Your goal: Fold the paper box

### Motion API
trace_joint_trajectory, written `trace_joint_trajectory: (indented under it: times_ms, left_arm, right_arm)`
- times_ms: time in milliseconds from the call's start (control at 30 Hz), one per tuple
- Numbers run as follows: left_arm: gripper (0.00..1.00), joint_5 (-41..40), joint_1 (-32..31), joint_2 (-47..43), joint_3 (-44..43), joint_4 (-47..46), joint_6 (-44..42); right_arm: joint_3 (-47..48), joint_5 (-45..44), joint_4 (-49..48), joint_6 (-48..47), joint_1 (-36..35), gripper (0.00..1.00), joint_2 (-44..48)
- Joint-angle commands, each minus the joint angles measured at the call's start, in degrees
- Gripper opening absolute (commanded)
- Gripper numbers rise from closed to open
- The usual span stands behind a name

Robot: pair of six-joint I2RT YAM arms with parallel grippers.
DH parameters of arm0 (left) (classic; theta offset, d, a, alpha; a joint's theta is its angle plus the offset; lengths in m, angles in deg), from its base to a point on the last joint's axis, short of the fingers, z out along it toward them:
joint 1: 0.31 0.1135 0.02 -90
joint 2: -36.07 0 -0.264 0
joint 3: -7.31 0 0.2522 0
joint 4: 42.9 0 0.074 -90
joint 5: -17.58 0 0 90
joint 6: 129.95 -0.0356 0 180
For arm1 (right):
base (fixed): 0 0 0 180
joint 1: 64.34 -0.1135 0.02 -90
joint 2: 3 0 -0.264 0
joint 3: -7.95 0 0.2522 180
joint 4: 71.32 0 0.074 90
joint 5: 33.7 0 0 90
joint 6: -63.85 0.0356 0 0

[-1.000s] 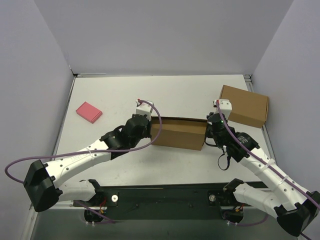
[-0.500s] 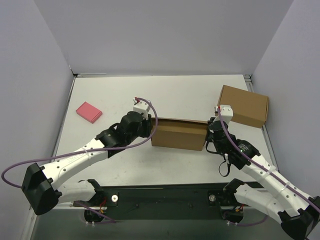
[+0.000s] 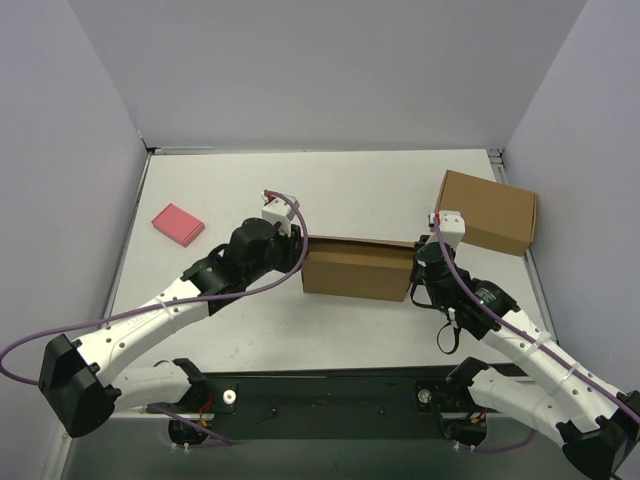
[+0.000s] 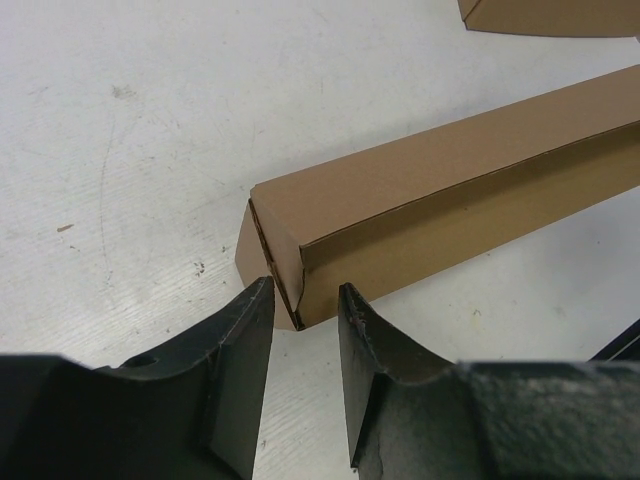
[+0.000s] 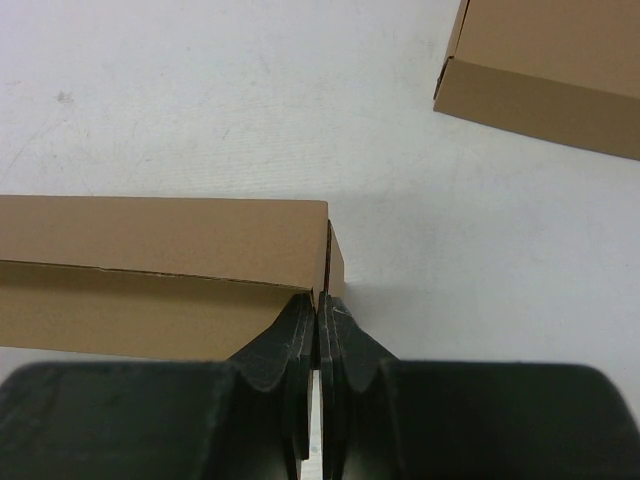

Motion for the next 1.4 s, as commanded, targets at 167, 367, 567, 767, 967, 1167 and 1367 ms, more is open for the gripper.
trace_joint_trajectory:
  times_ms: [167,367,567,767,967,1167,1367]
  left_arm:
    - [0.38,-0.14,0.25,1.57,-1.06,-5.03,-0.89]
    - [0.34,-1.55,0.08,1.83,-0.71,-6.44,-1.07]
    - [0.26,-3.66,-0.71,2.44,-1.24,-6.36,-2.29]
    - [0.03,-7.08,-3.43,3.32,-0.98,-4.43,-3.61]
    - [0.00,-13.15,-7.04,3.76,2.18,-3.19,-6.07]
    - [0.00,-17.72,-10.11,4.29,5.88,-1.26,-6.60]
    - [0.00,-17.90,-11.78,4.73,9.57,-2.22,-4.85]
  right_arm:
    - [-2.57,1.34,8.16,1.42,-0.88,0.00,-1.81]
    - [-2.49,1.43,8.16,1.42,-0.88,0.00,-2.16]
    - [-2.40,1.43,8.08,1.42,-0.97,0.00,-2.16]
    - [-2.40,1.17,8.08,1.51,-0.97,0.00,-1.99]
    - [-2.66,0.99,8.08,1.77,-1.05,0.00,-1.90]
    - [-2.66,0.64,8.08,1.77,-1.14,0.00,-1.55]
    - [-2.13,0.64,8.16,1.95,-1.32,0.00,-1.63]
